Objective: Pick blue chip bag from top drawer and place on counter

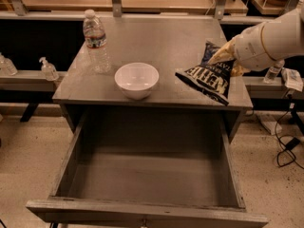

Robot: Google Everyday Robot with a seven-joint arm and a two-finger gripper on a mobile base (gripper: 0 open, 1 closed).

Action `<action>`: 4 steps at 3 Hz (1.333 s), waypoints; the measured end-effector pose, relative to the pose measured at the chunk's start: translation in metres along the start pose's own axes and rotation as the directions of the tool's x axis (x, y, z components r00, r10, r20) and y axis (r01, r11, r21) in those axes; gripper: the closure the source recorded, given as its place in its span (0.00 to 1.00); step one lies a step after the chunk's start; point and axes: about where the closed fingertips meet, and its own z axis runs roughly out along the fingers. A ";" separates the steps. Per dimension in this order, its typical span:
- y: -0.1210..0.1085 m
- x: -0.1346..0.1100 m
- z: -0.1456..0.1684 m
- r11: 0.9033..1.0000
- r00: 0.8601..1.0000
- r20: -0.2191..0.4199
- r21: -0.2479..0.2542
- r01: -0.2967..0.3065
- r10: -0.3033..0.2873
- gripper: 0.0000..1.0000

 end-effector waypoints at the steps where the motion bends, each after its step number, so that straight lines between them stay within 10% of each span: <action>1: -0.013 0.025 0.017 0.997 0.998 -0.026 0.050 0.055 -0.054 0.56; 4: 0.017 0.012 0.066 0.996 0.993 -0.102 0.066 -0.056 0.063 0.00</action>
Offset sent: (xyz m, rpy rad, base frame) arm 0.0620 0.0000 -0.0295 -0.0414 -0.1013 -0.0080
